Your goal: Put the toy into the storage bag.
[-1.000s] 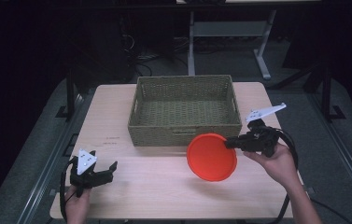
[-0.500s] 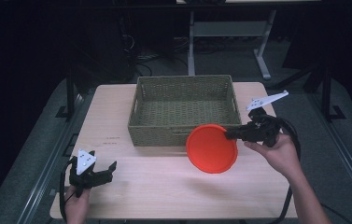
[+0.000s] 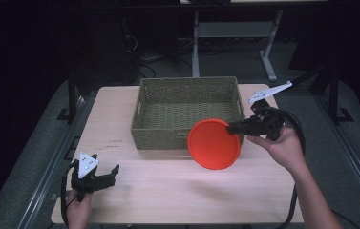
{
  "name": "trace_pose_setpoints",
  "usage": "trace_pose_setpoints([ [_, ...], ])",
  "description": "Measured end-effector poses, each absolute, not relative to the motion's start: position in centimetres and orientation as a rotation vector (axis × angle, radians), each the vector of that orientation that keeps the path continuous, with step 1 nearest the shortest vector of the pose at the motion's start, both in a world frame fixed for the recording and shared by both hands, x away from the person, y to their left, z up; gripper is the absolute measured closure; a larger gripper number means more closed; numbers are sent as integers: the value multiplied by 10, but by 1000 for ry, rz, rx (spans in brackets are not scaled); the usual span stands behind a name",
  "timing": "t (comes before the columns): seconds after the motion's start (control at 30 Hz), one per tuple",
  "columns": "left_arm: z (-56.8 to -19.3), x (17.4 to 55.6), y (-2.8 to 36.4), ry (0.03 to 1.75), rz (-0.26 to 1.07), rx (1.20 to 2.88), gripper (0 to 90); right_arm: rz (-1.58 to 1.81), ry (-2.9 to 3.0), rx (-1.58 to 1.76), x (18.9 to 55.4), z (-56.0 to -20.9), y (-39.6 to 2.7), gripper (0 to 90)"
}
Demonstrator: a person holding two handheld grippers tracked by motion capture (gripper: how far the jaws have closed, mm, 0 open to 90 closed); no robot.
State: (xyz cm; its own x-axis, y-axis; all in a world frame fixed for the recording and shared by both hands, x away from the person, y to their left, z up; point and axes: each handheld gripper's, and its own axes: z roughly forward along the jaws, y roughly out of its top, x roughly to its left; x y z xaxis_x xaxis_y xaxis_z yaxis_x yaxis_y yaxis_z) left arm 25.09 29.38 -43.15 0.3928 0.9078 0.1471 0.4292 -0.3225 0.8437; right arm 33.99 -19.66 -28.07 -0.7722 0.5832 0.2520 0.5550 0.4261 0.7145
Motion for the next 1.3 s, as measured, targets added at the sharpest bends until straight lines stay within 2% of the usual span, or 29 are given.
trace_pose_setpoints([
  [0.97, -431, 251, 295, 1147, 827, 1912, 128, 1302, 2569, 1050, 379, -241, -179, 817],
  [1.3, -431, 251, 296, 1144, 827, 1915, 128, 1303, 2567, 1075, 394, -237, -174, 817],
])
